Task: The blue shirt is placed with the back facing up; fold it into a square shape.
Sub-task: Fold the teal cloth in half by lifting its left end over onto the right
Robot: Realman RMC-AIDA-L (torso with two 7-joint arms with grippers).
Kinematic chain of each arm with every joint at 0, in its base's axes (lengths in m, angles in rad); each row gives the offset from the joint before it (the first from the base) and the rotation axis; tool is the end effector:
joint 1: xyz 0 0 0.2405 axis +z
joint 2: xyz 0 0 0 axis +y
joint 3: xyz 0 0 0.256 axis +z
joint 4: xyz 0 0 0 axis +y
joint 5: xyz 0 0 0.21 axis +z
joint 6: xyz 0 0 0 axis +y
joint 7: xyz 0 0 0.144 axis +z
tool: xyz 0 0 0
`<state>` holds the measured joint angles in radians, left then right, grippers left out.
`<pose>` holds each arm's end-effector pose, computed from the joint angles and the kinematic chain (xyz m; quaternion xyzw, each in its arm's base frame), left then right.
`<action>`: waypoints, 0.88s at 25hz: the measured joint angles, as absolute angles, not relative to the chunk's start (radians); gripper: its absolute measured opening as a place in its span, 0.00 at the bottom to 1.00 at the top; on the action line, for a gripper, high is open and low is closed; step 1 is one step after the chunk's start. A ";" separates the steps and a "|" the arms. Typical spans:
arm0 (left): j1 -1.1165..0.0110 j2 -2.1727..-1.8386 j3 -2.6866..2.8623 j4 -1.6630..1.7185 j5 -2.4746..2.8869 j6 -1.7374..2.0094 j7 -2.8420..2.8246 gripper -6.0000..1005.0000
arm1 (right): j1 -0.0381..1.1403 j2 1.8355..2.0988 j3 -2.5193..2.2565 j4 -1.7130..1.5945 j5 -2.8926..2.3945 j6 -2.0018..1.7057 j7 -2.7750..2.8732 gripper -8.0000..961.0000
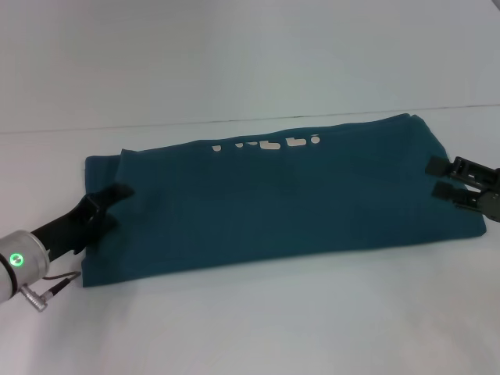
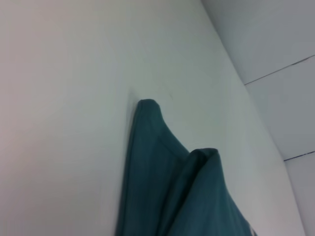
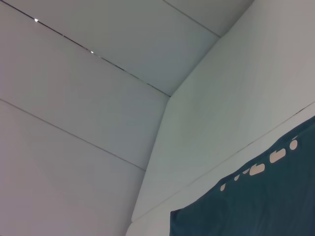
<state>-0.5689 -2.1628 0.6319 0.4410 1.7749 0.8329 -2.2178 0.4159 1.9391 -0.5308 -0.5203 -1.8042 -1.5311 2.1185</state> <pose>-0.3119 0.3775 -0.0389 -0.5583 -0.7090 -0.3507 0.2502 0.3264 0.3195 0.0719 -0.6889 0.5955 0.3927 0.1288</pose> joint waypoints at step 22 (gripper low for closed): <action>-0.564 -2.107 0.741 0.757 2.031 1.089 -2.045 0.79 | 0.411 1.926 -0.529 -0.526 -1.804 -1.538 2.113 0.98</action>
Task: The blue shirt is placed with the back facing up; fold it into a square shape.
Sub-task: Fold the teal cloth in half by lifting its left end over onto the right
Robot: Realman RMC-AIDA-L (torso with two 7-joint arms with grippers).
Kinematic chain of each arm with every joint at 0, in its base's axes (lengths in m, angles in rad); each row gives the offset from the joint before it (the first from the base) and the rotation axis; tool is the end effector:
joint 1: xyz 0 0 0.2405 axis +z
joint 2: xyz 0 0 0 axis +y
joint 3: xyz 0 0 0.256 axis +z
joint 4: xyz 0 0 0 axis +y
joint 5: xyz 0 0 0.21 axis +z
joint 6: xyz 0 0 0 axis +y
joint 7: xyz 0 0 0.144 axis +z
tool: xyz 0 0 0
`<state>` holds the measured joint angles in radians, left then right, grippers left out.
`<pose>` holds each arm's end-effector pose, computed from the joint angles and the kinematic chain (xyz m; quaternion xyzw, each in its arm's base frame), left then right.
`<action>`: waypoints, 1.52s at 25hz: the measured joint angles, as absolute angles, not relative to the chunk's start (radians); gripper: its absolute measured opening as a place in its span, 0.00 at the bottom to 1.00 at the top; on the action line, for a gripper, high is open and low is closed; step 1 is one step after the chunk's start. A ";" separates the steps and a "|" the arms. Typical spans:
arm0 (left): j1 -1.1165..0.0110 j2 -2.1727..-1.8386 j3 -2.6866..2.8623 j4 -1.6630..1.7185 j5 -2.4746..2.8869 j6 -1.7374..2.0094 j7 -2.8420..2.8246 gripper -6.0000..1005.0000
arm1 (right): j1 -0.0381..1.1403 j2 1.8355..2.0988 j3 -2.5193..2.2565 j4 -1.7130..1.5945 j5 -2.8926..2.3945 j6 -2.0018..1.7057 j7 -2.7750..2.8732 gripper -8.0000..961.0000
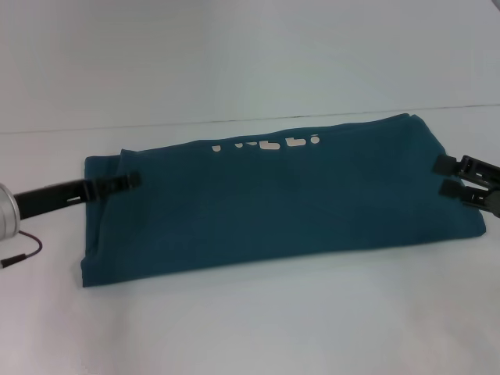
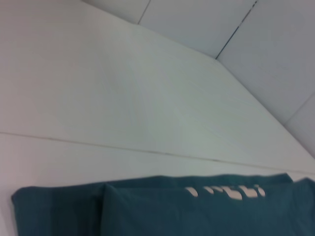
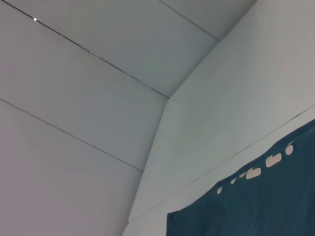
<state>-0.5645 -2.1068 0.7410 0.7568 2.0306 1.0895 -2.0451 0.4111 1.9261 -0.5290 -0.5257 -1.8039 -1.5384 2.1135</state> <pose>-0.2755 0.3932 0.0152 -0.7964 -0.4910 -0.2310 0.2671 0.3289 0.3187 0.0787 -0.6930 0.5909 0.3905 0.1348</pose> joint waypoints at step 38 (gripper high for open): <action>-0.615 -2.129 0.755 0.673 2.221 0.816 -2.329 0.81 | 0.402 1.928 -0.523 -0.518 -1.804 -1.534 2.112 0.98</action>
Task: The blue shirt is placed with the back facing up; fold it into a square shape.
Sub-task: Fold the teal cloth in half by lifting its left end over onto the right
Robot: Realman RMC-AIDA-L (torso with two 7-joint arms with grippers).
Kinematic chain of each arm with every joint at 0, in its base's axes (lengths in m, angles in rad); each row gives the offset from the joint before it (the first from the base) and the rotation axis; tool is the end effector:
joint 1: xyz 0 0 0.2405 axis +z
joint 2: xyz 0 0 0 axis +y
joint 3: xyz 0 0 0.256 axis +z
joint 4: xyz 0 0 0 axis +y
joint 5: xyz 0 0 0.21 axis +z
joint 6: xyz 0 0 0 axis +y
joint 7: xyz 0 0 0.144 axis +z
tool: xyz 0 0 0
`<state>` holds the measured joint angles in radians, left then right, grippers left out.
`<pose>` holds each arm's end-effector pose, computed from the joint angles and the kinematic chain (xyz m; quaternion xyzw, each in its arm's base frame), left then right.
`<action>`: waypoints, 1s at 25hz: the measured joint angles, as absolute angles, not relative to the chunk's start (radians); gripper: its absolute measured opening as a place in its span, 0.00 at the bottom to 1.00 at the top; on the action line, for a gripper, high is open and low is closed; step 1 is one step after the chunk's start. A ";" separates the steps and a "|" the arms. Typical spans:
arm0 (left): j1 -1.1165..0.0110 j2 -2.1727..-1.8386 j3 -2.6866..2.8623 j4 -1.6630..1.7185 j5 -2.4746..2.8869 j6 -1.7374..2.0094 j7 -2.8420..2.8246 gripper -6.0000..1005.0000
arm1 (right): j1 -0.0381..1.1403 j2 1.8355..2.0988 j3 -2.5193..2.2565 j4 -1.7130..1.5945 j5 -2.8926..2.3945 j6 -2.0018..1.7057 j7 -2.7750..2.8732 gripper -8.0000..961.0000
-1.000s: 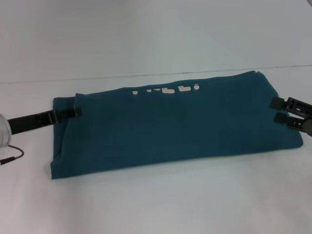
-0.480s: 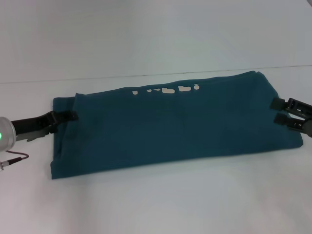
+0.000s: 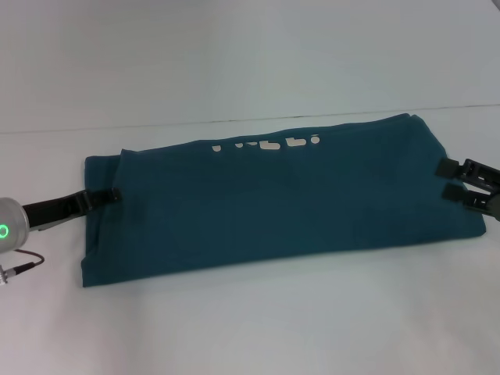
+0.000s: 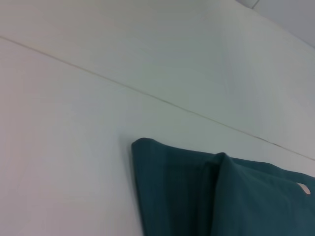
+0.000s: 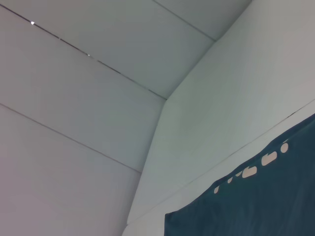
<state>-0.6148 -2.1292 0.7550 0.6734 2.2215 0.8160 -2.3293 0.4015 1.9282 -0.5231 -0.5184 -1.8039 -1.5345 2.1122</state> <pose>-0.3007 0.4066 -0.0043 -0.7096 -0.5952 -0.1797 0.3316 0.3327 0.3152 0.0774 -0.6864 0.5967 0.3925 0.1372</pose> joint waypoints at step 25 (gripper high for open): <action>-0.623 -2.137 0.761 0.625 2.227 0.734 -2.253 0.81 | 0.400 1.927 -0.519 -0.518 -1.802 -1.527 2.112 0.98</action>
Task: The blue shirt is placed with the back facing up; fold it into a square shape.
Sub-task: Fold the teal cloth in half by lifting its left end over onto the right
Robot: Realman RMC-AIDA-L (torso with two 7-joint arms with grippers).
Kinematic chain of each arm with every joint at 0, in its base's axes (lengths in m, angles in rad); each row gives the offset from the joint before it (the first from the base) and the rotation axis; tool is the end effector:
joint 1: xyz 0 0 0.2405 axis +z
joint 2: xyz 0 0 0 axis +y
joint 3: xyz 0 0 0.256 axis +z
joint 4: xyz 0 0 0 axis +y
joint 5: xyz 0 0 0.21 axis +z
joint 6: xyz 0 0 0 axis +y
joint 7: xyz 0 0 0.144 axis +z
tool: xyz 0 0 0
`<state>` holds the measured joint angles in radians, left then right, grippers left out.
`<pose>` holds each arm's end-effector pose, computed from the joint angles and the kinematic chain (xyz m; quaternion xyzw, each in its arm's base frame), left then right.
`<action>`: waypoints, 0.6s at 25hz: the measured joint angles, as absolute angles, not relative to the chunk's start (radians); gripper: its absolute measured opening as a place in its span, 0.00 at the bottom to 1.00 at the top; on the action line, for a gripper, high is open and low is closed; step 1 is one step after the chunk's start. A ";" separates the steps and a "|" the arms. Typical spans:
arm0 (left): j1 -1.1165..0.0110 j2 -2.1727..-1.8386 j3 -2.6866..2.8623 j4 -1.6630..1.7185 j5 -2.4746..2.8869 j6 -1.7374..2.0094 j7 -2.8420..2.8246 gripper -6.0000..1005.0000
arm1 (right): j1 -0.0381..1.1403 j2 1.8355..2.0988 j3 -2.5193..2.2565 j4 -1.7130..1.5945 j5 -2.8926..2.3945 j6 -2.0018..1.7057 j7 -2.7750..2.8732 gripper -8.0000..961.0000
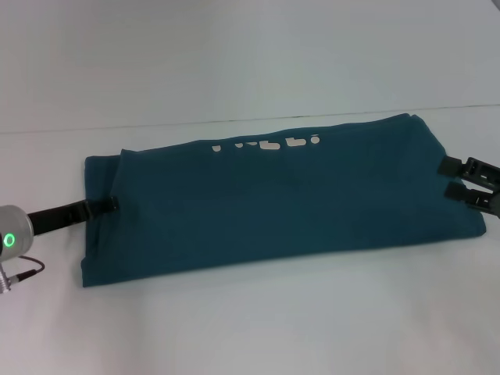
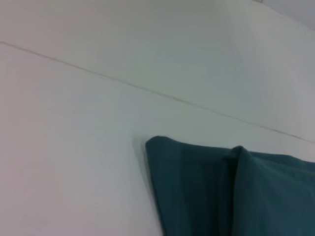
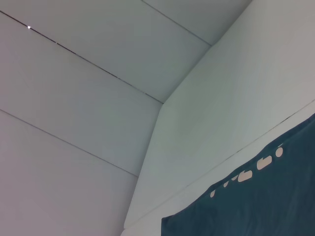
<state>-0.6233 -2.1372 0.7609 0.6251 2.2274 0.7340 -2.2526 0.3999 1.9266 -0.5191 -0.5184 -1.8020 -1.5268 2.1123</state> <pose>-0.3079 0.4064 -0.0136 -0.7187 -0.5763 -0.1574 0.3558 0.3345 0.3157 0.0790 -0.6836 0.5977 0.3938 0.1428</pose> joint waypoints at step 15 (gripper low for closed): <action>-0.628 -2.144 0.769 0.597 2.222 0.725 -2.249 0.80 | 0.397 1.927 -0.517 -0.518 -1.801 -1.525 2.112 0.98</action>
<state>-0.6277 -2.1440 0.7693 0.5970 2.2219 0.7253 -2.2492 0.3972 1.9266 -0.5169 -0.5184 -1.8015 -1.5247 2.1123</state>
